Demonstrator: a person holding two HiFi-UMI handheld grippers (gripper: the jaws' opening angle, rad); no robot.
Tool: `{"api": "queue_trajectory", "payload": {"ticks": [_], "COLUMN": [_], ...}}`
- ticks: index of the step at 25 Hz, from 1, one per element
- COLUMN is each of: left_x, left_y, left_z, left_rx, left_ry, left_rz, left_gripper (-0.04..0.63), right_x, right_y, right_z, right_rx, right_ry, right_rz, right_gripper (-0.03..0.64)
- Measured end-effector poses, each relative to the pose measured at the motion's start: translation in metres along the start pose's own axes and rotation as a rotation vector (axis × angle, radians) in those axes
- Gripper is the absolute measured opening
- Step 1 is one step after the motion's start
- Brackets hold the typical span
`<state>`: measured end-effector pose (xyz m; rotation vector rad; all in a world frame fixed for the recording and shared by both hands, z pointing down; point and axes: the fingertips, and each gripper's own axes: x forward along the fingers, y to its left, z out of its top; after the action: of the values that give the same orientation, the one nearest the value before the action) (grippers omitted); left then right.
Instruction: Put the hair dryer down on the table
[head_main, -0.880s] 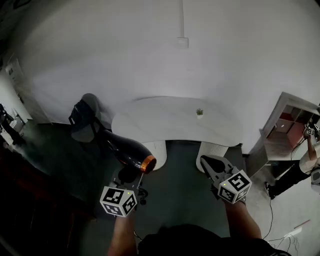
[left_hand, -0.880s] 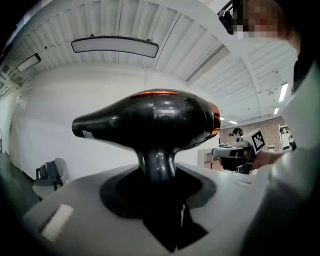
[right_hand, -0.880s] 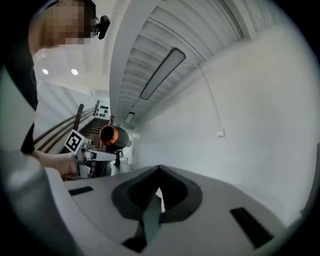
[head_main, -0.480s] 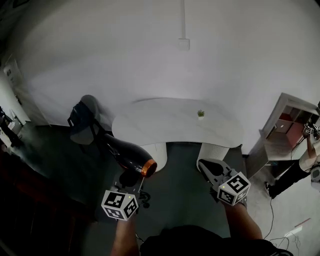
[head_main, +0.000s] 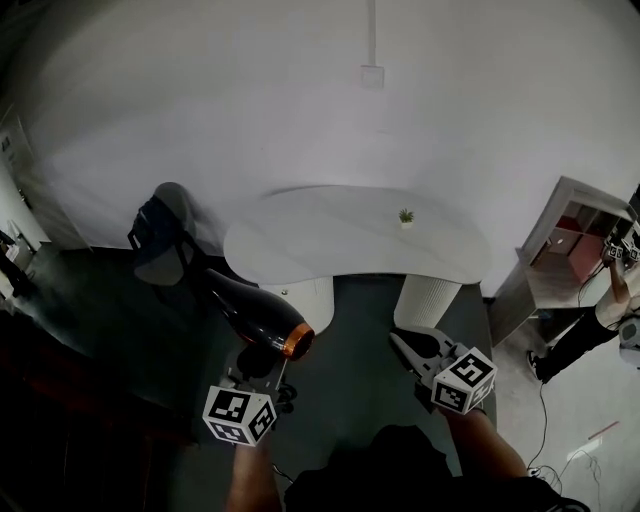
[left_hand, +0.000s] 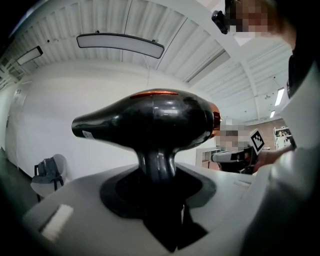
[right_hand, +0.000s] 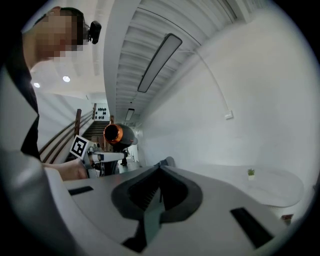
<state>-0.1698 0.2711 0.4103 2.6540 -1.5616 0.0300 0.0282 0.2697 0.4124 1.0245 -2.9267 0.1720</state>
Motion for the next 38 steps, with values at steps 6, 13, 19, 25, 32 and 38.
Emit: {"api": "queue_trajectory", "payload": {"ticks": [6, 13, 19, 25, 32, 38], "left_x": [0.000, 0.035, 0.094, 0.158, 0.216, 0.257], "left_y": [0.021, 0.041, 0.057, 0.073, 0.090, 0.098], "left_z": [-0.004, -0.010, -0.014, -0.016, -0.008, 0.008], "left_rx": [-0.029, -0.043, -0.059, -0.063, -0.077, -0.067], "left_ry": [0.002, 0.023, 0.056, 0.100, 0.118, 0.107], "left_rz": [0.003, 0.015, 0.021, 0.044, 0.088, 0.113], "left_gripper": [0.176, 0.176, 0.176, 0.176, 0.177, 0.177], "right_x": [0.008, 0.043, 0.077, 0.118, 0.129, 0.127], "right_y": [0.004, -0.025, -0.089, -0.155, -0.214, -0.266], "right_z": [-0.011, -0.023, -0.031, -0.022, -0.020, -0.010], "right_rx": [0.052, 0.097, 0.143, 0.161, 0.186, 0.198], "right_ry": [0.004, 0.033, 0.042, 0.038, 0.037, 0.026], "right_rz": [0.027, 0.056, 0.061, 0.097, 0.124, 0.096], "right_gripper": [0.012, 0.012, 0.012, 0.012, 0.012, 0.012]}}
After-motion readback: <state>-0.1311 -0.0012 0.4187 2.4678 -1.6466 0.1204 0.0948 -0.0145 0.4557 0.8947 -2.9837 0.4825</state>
